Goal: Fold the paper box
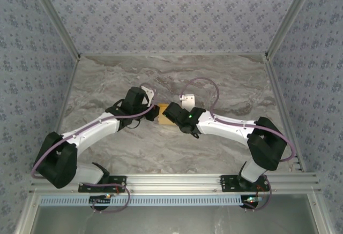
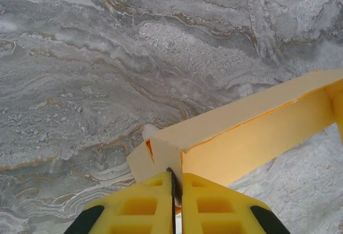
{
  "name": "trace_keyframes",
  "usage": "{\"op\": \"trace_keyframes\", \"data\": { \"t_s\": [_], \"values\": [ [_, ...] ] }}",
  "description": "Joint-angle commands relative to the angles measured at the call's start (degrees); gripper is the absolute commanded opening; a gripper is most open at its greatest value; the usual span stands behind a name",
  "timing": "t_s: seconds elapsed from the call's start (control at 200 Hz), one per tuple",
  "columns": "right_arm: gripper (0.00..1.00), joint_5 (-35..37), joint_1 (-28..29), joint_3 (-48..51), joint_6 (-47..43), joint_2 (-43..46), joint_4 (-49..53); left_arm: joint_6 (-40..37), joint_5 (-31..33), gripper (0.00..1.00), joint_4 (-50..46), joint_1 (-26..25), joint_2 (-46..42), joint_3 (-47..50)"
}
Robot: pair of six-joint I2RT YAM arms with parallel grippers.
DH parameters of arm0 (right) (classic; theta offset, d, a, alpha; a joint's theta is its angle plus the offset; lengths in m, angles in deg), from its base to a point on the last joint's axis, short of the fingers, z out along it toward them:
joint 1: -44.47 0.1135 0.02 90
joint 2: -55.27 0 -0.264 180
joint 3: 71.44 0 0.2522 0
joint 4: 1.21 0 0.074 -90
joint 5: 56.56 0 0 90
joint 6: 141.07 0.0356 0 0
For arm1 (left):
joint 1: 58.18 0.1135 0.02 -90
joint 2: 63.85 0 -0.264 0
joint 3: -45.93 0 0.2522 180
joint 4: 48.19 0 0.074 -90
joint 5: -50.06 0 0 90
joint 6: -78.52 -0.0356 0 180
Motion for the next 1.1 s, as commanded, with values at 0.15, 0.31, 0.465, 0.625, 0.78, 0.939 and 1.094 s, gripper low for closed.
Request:
{"op": "trace_keyframes", "data": {
  "t_s": [0.15, 0.31, 0.465, 0.625, 0.78, 0.939, 1.094],
  "values": [
    [0.0, -3.99, 0.93, 0.05, 0.97, -2.19, 2.87, 2.66, -4.41, 0.09, 3.4, -1.77, 1.44, 1.44],
    [0.0, -3.97, 0.89, 0.05, 1.12, -2.41, 2.96, 2.79, -3.57, 0.09, 3.53, -1.82, 1.83, 2.73],
    [0.0, -3.92, 0.95, -0.28, 0.98, -2.49, 3.09, 4.34, -3.64, 0.09, 0.16, -1.85, 0.59, 0.94],
    [0.0, -3.99, 0.89, -0.39, 0.88, -2.98, 3.13, 3.39, -2.39, 0.1, -5.47, -1.86, -0.48, -3.2],
    [0.0, -3.89, 0.95, -0.44, 0.83, -3.01, 3.25, 2.04, -0.2, 0.11, -8.47, -1.85, -0.44, -5.23],
    [0.0, -3.74, 1.01, -0.48, 0.89, -3.03, 3.47, 2.42, -0.69, 0.11, -10.14, -1.84, 0.35, -7.03],
    [0.0, -3.77, 0.99, -0.65, 0.75, -3.1, 3.38, 3.34, -1.03, 0.11, -11.25, -1.88, 0.99, -8.32]
  ]
}}
